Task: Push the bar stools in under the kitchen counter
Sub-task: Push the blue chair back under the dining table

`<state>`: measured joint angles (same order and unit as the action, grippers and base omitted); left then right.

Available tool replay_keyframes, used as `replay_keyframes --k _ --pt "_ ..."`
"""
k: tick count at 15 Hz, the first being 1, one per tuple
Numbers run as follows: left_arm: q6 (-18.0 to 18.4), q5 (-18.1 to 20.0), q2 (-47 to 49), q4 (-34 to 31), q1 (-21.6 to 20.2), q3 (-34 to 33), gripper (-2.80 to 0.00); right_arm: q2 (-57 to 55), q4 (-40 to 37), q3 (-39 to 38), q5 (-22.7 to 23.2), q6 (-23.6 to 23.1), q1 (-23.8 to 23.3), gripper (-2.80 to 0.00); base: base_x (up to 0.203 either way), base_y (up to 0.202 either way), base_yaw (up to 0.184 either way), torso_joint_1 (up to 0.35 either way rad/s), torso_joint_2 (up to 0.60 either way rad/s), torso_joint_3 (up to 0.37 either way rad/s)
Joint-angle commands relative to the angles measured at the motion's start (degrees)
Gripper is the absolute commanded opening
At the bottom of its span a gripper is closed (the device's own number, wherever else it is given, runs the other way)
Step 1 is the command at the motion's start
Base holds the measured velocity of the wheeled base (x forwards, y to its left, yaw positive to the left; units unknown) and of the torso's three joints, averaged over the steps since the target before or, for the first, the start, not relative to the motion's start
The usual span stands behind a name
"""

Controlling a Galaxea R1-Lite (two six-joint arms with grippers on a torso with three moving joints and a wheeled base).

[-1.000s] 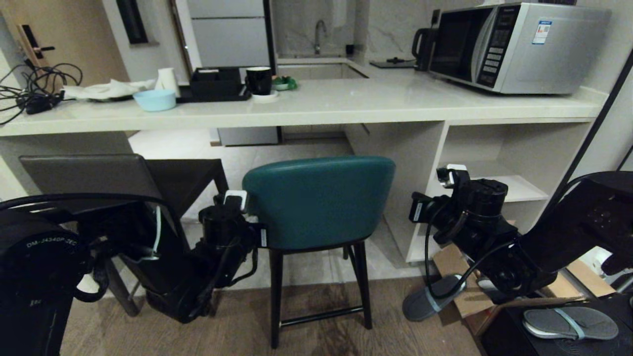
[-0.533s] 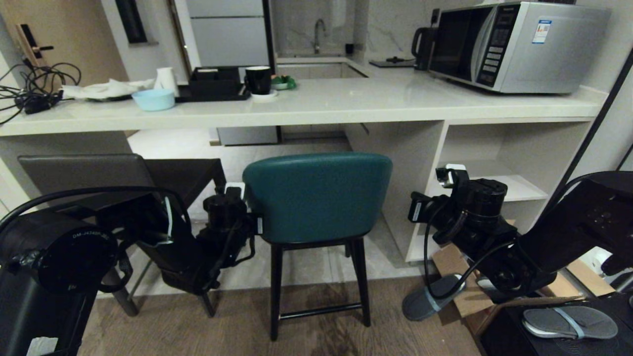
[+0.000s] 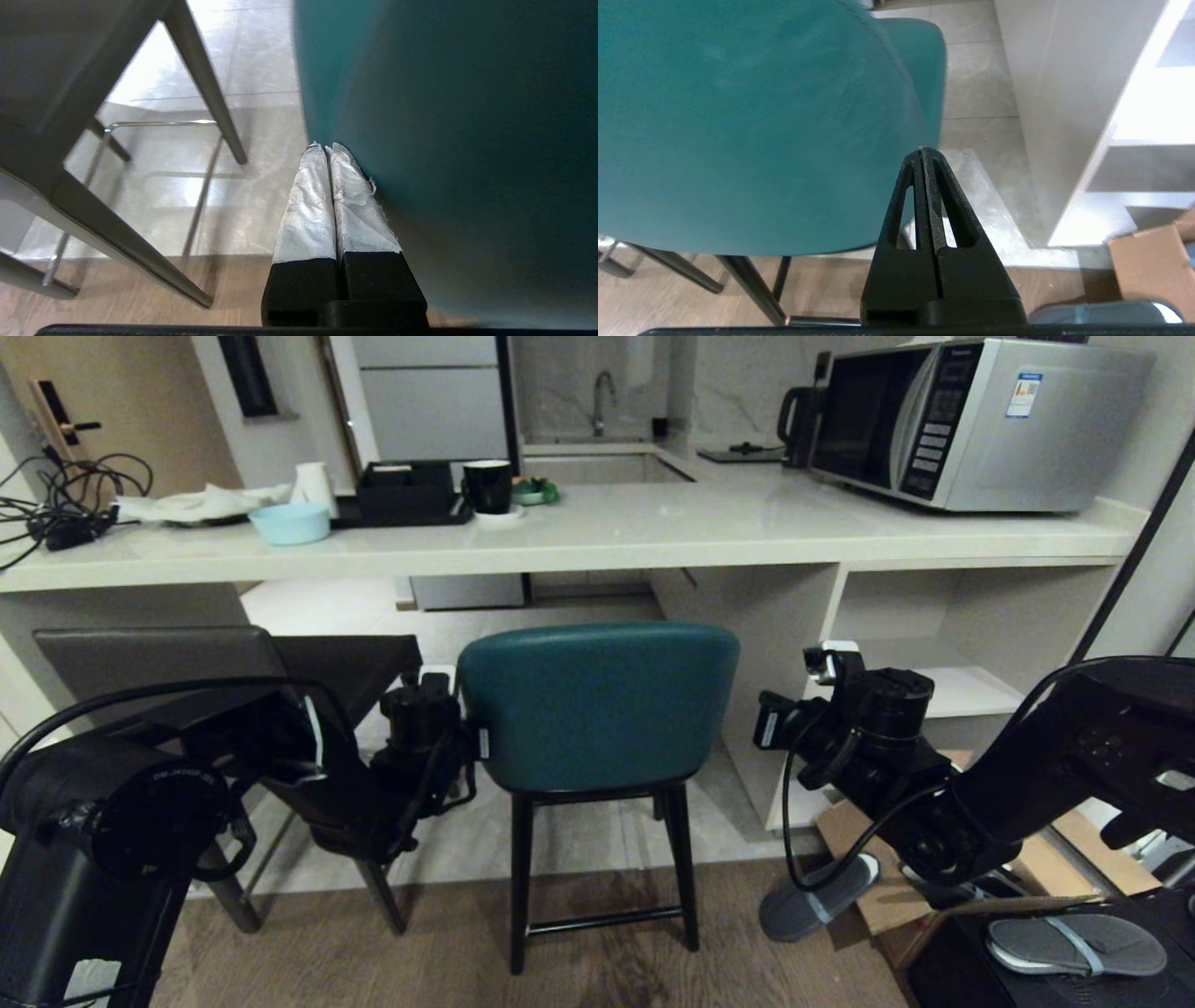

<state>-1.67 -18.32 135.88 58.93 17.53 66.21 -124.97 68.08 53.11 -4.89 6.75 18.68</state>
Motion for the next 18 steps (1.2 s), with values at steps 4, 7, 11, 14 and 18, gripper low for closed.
replay_keyframes --k 4,7,11,14,18 --pt "0.0 0.0 2.6 -4.1 0.0 6.7 -2.8 0.2 0.5 -0.2 -0.8 0.0 0.6 -2.8 0.0 0.0 0.0 0.0 0.0 0.0" --pt "-0.3 0.1 1.9 -3.7 -0.8 4.2 -2.8 -1.4 0.2 2.1 -0.5 -0.1 2.0 -2.8 0.0 0.0 0.0 0.0 0.0 0.0" --pt "-0.7 0.6 -1.7 4.1 -0.1 -2.2 -2.8 -2.0 -5.2 6.3 -0.8 0.1 5.1 -2.8 0.0 0.0 0.0 0.0 0.0 0.0" --pt "1.0 2.7 -3.5 11.8 1.1 -9.4 -2.8 -3.7 -5.8 8.2 -1.3 0.0 7.3 -2.8 0.0 0.0 0.0 0.0 0.0 0.0" --pt "1.1 2.4 -4.1 12.5 3.5 -10.6 -2.8 -5.6 -11.1 14.4 -2.1 0.0 8.7 -2.8 0.0 0.0 0.0 0.0 0.0 0.0"
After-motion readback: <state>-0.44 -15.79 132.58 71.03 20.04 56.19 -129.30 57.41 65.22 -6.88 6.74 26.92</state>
